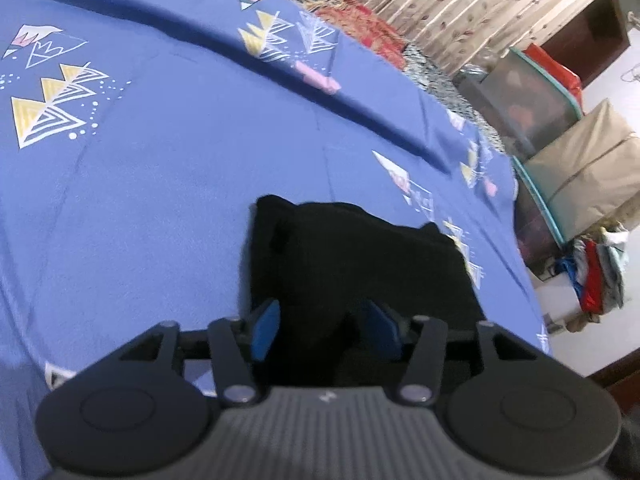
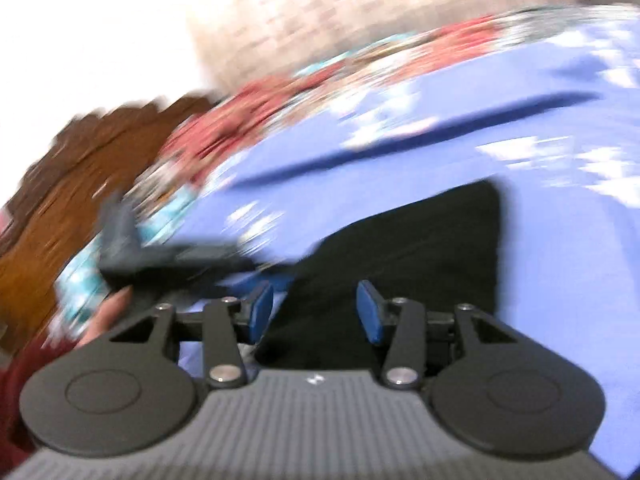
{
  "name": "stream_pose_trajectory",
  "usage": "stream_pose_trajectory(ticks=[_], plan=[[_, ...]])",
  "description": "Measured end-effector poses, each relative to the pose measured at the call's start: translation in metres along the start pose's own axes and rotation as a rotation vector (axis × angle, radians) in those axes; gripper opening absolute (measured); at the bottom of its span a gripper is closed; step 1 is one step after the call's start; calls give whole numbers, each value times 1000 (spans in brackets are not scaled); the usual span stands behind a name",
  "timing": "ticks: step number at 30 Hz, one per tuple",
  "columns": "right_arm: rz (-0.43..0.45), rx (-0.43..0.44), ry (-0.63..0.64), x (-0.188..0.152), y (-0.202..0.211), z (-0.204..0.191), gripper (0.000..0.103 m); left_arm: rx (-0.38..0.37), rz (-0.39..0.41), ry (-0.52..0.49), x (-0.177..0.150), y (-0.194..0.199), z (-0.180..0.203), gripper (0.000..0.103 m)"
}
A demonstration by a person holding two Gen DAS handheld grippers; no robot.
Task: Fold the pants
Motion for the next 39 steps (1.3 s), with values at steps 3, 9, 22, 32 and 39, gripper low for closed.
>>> stream_pose_trajectory(ticks=[3,9,22,32,39], plan=[[31,-93,-116,3,12,35,28,12,-4,-43,-12,3,12,55],[47,-116,-97,17,-3,32,22,114,-41,-148,-34,-3,27,55],[-166,-228,-103,-30,-58,68,23,184,-108,-142,-66,-6,15,68],[-79,-195,-63,-37,-26,49,27,167,-98,-139,-73,5,15,68],[-165,-243,-93,-58,-51,62,25,150,-108,-113,-77,5,8,74]])
Point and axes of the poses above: each gripper's, at about its wrist camera, not at the fingertips, and y roughly against the way its jaws point, z to its right, x to its top, the point moved 2 cm from there along -y, roughly the way its jaws point, and after that the axes turned 8 degrees about -x, right-handed, at the moved point
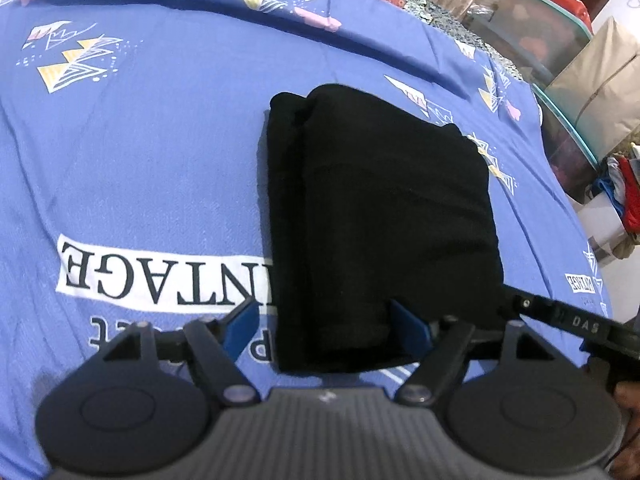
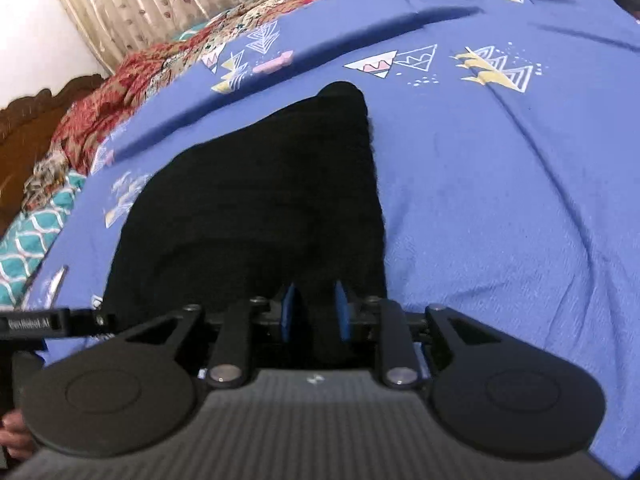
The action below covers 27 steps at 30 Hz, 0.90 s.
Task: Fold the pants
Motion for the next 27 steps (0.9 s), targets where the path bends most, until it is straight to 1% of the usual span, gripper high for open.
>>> stream_pose_trajectory(ticks=[3,10,13,18,19,20,21,22,23,27], plan=[[-1,-2,16,2,-2,-1,25,-9,-1,8,-1,1,-3,76],[9,2,-8,-3,4,-1,26,-14,1,12,0,2,-4,76],[10,3,-11,-3,5,-2,26,-20,2,29,0,3,-6,80],[0,43,-53,-1,10,7,27,-39,6,52,2,9,-12,86],[-1,55,-65,-1,12,10,29,-45,5,58,3,10,-14,87],[4,70,-77,0,16,11,35,-55,7,68,3,12,-16,87],[19,85,-90,1,21,13,45,-69,12,82,3,15,-18,87],[39,92,-99,3,27,15,48,-80,16,90,4,17,-19,88],[62,91,-105,4,34,18,50,-93,26,98,4,21,-21,88],[105,63,-143,8,46,35,50,-126,57,125,6,31,-26,89]])
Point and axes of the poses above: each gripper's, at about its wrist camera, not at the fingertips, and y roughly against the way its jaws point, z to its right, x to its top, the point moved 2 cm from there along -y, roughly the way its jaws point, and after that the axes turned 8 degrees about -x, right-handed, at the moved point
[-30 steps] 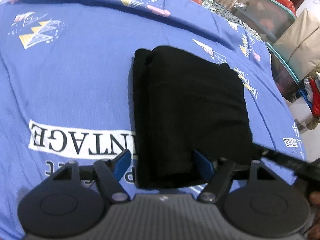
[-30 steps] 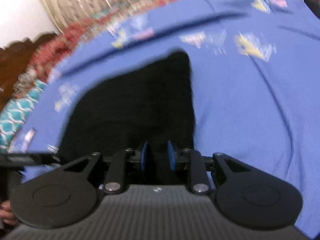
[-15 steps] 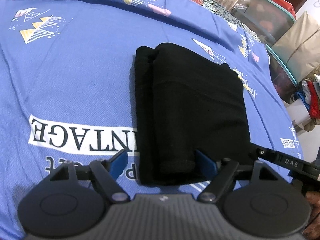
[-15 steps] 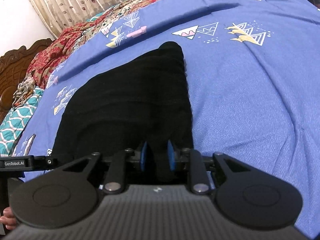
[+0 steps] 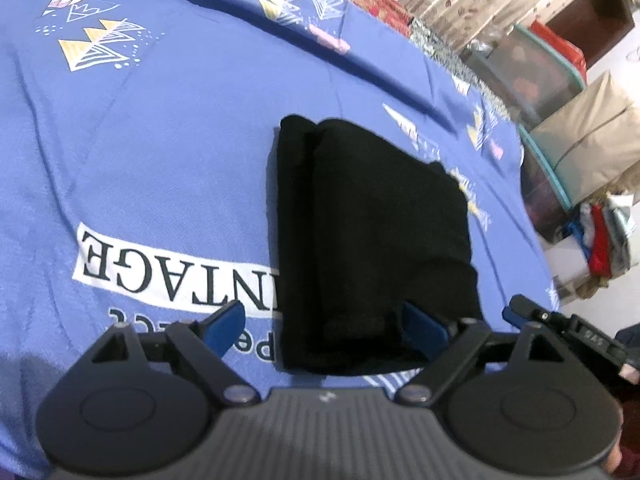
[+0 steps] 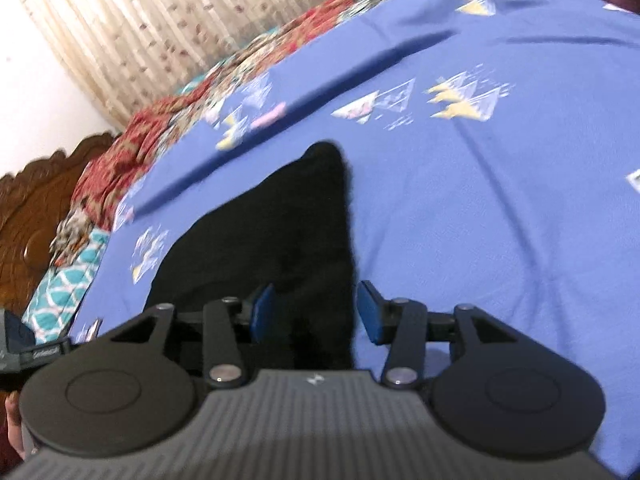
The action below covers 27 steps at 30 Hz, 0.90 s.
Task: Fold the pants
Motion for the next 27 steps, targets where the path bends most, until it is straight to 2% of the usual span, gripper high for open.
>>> stream_pose_trajectory(ticks=[5,9,27], plan=[[-1,-52,-94,3,-1,25,50,-31,24,44,5,5,-4,90],[-73,-151,-111,-3,-12,34,48,-27,24,62,6,5,-9,90],[-85,-145,-131,-4,-12,41,49,-53,24,103,6,5,-11,90]])
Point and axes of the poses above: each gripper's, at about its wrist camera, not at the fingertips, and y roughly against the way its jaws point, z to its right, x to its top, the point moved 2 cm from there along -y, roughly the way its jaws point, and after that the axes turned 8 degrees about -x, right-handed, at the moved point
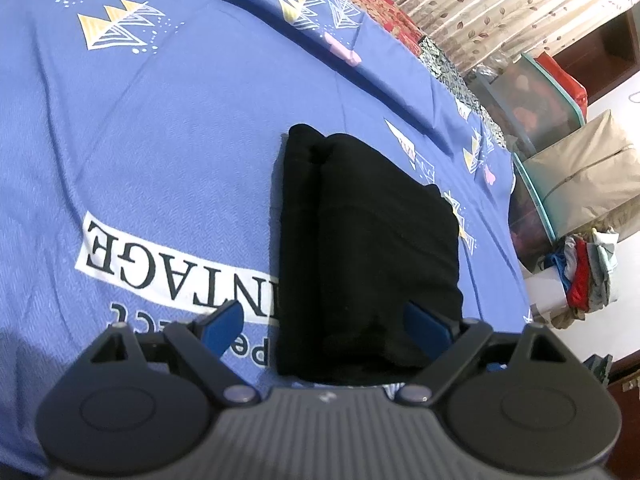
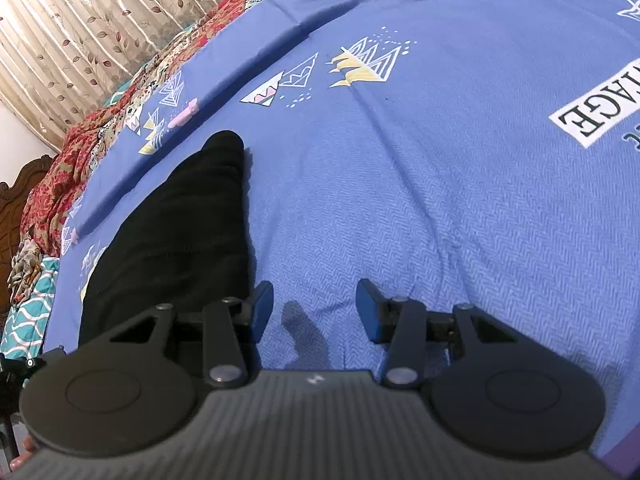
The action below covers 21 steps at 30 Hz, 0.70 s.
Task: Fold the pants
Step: 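Press the folded black pants bundle flat with both grippers open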
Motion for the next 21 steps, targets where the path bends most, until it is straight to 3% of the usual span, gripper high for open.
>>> stream_pose_trajectory(ticks=[21], plan=[[-9,28,-26,5,1,10,49,-16,3,23,4,2,-1,93]])
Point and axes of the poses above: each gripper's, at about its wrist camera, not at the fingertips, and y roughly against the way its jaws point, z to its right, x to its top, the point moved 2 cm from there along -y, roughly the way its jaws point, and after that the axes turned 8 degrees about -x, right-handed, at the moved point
